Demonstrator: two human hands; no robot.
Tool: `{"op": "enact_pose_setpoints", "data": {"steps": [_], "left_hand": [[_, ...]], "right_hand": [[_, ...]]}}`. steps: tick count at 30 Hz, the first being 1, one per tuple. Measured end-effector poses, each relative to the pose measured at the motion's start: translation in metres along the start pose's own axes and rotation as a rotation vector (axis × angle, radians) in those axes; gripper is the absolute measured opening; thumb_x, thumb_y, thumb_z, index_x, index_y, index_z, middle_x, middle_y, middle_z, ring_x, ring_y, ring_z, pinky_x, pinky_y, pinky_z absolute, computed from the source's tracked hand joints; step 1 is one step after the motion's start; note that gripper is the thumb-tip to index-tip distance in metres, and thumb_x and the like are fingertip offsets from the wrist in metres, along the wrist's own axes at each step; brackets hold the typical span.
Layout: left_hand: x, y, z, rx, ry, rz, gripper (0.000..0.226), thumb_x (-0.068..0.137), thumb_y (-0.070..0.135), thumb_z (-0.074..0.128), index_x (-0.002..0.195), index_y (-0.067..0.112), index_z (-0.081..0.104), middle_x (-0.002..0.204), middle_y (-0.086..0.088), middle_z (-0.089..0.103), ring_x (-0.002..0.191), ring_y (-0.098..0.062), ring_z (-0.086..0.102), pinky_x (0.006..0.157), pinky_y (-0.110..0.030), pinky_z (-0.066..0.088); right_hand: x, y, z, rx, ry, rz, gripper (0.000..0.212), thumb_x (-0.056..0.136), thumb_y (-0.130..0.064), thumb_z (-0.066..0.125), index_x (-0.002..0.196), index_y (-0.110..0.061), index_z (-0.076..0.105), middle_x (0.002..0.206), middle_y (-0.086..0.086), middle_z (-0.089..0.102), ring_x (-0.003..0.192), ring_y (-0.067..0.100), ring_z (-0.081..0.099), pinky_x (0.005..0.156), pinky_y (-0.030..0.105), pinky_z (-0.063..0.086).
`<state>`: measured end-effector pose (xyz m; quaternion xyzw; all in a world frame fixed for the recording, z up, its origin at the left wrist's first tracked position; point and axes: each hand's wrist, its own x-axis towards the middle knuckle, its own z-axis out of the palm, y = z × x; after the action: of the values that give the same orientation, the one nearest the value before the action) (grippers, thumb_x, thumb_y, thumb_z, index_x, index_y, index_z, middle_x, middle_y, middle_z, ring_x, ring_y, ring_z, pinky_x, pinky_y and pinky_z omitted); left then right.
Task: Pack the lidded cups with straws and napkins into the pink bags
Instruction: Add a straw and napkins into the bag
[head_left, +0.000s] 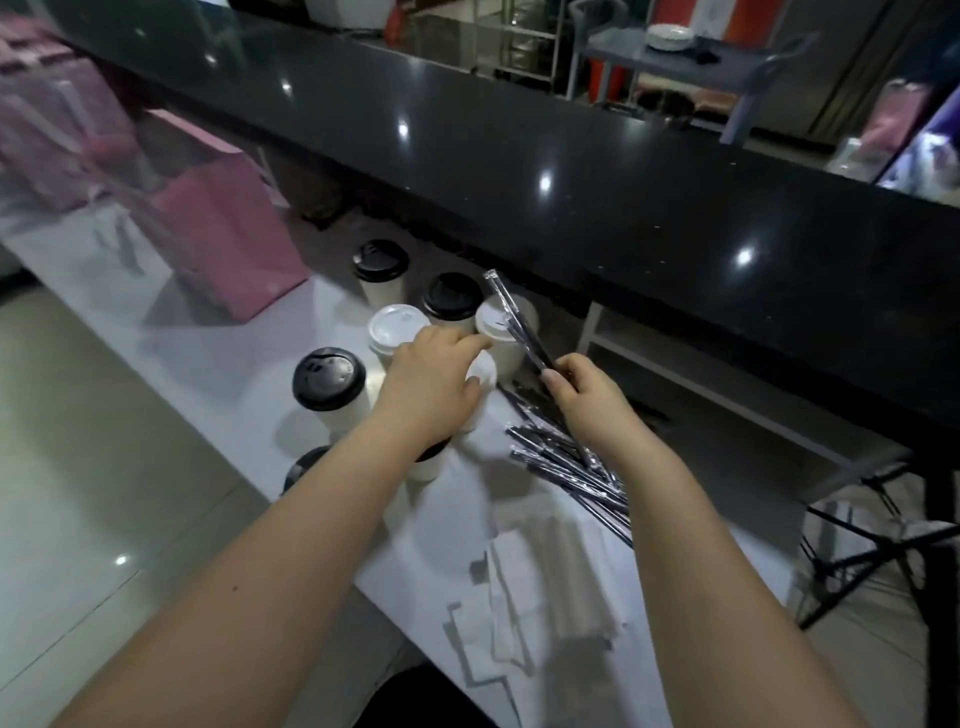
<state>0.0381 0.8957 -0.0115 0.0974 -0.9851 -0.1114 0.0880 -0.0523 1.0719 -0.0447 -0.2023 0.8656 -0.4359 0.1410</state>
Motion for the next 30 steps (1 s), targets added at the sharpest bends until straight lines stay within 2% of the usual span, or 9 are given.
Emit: {"op": "enact_pose_setpoints", "data": {"steps": [5, 10, 13, 16, 18, 20, 22, 25, 30], "left_hand": [[-0.035, -0.061, -0.033, 0.054, 0.056, -0.147, 0.046, 0.089, 0.020, 0.054, 0.135, 0.022, 0.053, 0.132, 0.000, 0.056, 0.122, -0.028, 0.044, 0.096, -0.043, 0.040], [-0.085, -0.146, -0.056, 0.061, 0.107, -0.302, 0.041, 0.089, 0.022, 0.056, 0.130, 0.025, 0.056, 0.130, 0.002, 0.056, 0.121, -0.026, 0.045, 0.095, -0.040, 0.036], [-0.119, -0.209, -0.068, 0.049, 0.105, -0.378, 0.045, 0.090, 0.022, 0.055, 0.134, 0.025, 0.054, 0.135, 0.001, 0.054, 0.127, -0.024, 0.042, 0.100, -0.039, 0.034], [-0.155, -0.278, -0.085, 0.063, 0.123, -0.443, 0.045, 0.089, 0.021, 0.055, 0.134, 0.025, 0.055, 0.135, 0.001, 0.055, 0.128, -0.023, 0.042, 0.098, -0.037, 0.035], [-0.177, -0.324, -0.098, 0.082, 0.131, -0.470, 0.044, 0.088, 0.022, 0.055, 0.132, 0.025, 0.057, 0.130, 0.000, 0.057, 0.124, -0.023, 0.046, 0.093, -0.036, 0.038], [-0.195, -0.366, -0.109, 0.119, 0.120, -0.488, 0.044, 0.088, 0.024, 0.055, 0.132, 0.026, 0.056, 0.128, 0.001, 0.058, 0.121, -0.024, 0.048, 0.090, -0.035, 0.039], [-0.206, -0.405, -0.118, 0.146, 0.099, -0.509, 0.045, 0.089, 0.028, 0.053, 0.134, 0.028, 0.053, 0.131, 0.003, 0.055, 0.122, -0.023, 0.046, 0.090, -0.036, 0.038], [-0.211, -0.453, -0.122, 0.189, 0.052, -0.515, 0.046, 0.091, 0.034, 0.051, 0.137, 0.031, 0.048, 0.134, 0.005, 0.052, 0.124, -0.021, 0.043, 0.093, -0.037, 0.035], [-0.190, -0.510, -0.123, 0.142, 0.009, -0.508, 0.044, 0.091, 0.031, 0.051, 0.135, 0.029, 0.049, 0.133, 0.001, 0.051, 0.125, -0.023, 0.041, 0.095, -0.038, 0.032]], "right_hand": [[0.005, -0.065, 0.042, -0.186, -0.147, -0.223, 0.008, 0.095, -0.037, 0.054, 0.095, -0.030, 0.050, 0.085, -0.010, 0.060, 0.079, 0.015, 0.057, 0.070, 0.035, 0.045], [0.008, -0.138, 0.111, -0.443, -0.138, -0.440, 0.005, 0.099, -0.029, 0.046, 0.101, -0.025, 0.048, 0.091, 0.001, 0.058, 0.072, 0.023, 0.052, 0.059, 0.036, 0.043], [0.007, -0.181, 0.170, -0.531, -0.162, -0.573, 0.006, 0.099, -0.026, 0.046, 0.099, -0.021, 0.048, 0.084, 0.000, 0.054, 0.075, 0.027, 0.053, 0.062, 0.040, 0.044], [0.010, -0.224, 0.235, -0.622, -0.153, -0.688, 0.005, 0.099, -0.023, 0.050, 0.095, -0.018, 0.049, 0.081, 0.000, 0.056, 0.074, 0.026, 0.050, 0.062, 0.041, 0.041], [0.015, -0.251, 0.274, -0.675, -0.133, -0.709, 0.004, 0.097, -0.017, 0.051, 0.095, -0.019, 0.050, 0.083, 0.000, 0.057, 0.076, 0.026, 0.050, 0.064, 0.041, 0.040], [0.021, -0.273, 0.310, -0.721, -0.123, -0.703, 0.006, 0.097, -0.015, 0.051, 0.098, -0.021, 0.051, 0.084, -0.003, 0.054, 0.076, 0.024, 0.045, 0.065, 0.038, 0.033], [0.025, -0.292, 0.345, -0.736, -0.225, -0.675, 0.005, 0.098, -0.018, 0.048, 0.102, -0.021, 0.050, 0.083, -0.003, 0.050, 0.076, 0.023, 0.041, 0.066, 0.037, 0.029], [0.028, -0.313, 0.388, -0.785, -0.368, -0.617, 0.008, 0.100, -0.022, 0.045, 0.105, -0.018, 0.050, 0.090, 0.005, 0.058, 0.080, 0.029, 0.051, 0.067, 0.040, 0.040], [0.056, -0.333, 0.413, -0.868, -0.282, -0.532, 0.004, 0.100, -0.017, 0.042, 0.101, -0.017, 0.046, 0.084, 0.002, 0.054, 0.075, 0.025, 0.047, 0.064, 0.038, 0.039]]}}
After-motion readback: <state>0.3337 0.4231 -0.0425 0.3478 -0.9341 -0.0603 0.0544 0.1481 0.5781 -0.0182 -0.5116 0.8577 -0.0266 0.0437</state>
